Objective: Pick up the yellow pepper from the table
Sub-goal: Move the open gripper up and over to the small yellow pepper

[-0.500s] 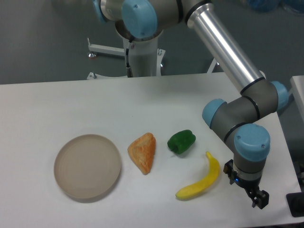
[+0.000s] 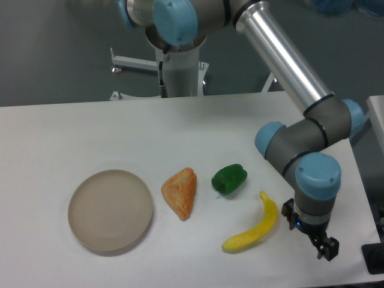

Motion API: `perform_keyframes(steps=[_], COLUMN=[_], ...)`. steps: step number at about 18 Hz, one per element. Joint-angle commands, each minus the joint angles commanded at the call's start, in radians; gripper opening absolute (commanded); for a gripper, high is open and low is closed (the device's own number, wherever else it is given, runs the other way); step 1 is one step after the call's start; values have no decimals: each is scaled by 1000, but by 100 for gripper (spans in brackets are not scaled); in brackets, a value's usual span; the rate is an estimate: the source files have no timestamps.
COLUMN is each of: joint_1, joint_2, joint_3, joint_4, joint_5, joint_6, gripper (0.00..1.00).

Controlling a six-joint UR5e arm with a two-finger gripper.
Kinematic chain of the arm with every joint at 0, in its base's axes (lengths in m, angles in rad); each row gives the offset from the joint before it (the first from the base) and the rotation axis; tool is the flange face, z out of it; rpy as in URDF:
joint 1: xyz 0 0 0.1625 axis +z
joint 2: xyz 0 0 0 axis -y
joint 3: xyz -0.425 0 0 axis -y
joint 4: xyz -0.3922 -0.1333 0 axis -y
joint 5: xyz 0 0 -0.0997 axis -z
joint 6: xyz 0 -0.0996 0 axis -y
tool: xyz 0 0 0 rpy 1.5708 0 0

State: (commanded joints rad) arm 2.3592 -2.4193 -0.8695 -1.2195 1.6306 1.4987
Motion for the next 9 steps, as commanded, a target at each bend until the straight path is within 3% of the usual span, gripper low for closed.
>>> perform_keyframes(steps=[2, 5, 9], joint_1=[12, 75, 112], joint_2=[40, 95, 137], joint_3=[-48, -86, -135], joint_4=[-26, -127, -204], joint_5=[8, 2, 9], joint_6=[0, 6, 23], gripper=[100, 100, 100])
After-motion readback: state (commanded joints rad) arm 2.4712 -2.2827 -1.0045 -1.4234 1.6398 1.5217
